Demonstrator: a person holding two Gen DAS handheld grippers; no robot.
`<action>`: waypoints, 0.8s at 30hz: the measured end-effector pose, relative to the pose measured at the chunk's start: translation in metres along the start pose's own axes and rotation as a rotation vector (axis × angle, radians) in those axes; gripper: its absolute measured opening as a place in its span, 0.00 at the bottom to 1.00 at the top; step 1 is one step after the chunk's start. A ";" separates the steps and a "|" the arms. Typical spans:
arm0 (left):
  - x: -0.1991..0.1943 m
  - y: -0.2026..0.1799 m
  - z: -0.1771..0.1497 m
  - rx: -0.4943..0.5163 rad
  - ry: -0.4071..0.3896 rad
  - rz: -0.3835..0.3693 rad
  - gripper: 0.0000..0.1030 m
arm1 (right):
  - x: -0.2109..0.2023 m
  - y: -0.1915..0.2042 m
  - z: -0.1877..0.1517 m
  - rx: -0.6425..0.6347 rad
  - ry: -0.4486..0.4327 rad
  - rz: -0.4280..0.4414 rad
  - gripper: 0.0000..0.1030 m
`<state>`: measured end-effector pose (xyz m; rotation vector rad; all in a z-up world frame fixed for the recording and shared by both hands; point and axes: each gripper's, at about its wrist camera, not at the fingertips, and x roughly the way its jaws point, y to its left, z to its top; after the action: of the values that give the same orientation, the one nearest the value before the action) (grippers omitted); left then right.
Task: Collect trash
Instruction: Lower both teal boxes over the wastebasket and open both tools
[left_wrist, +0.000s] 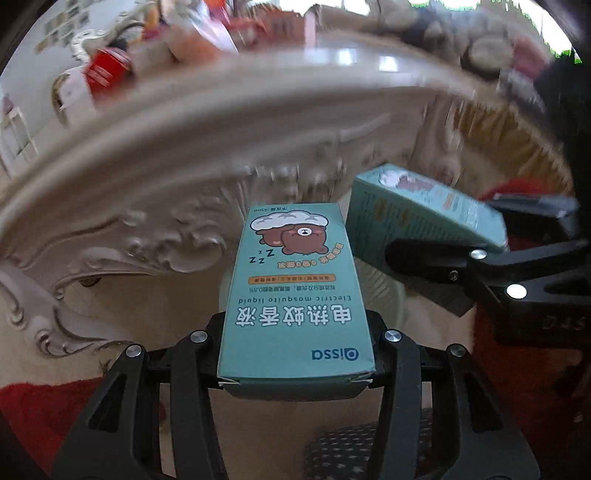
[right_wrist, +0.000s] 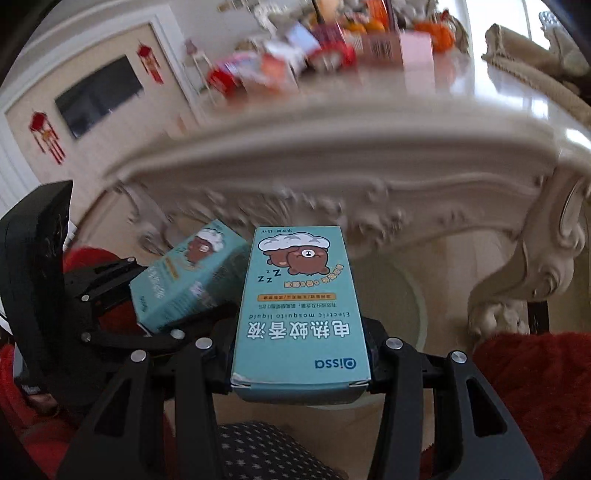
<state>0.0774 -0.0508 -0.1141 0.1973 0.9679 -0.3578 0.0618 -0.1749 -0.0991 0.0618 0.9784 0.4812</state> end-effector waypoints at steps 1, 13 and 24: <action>0.009 -0.001 0.000 0.005 0.014 0.003 0.47 | 0.007 -0.003 -0.001 0.005 0.014 -0.008 0.45; 0.058 0.010 0.001 -0.050 0.089 -0.002 0.69 | 0.040 -0.030 0.000 0.068 0.058 -0.096 0.70; 0.009 0.046 -0.017 -0.179 0.017 -0.017 0.69 | 0.013 -0.022 -0.009 0.076 0.006 -0.105 0.70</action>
<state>0.0862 -0.0048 -0.1308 0.0295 1.0126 -0.2837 0.0691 -0.1907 -0.1203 0.0767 1.0009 0.3481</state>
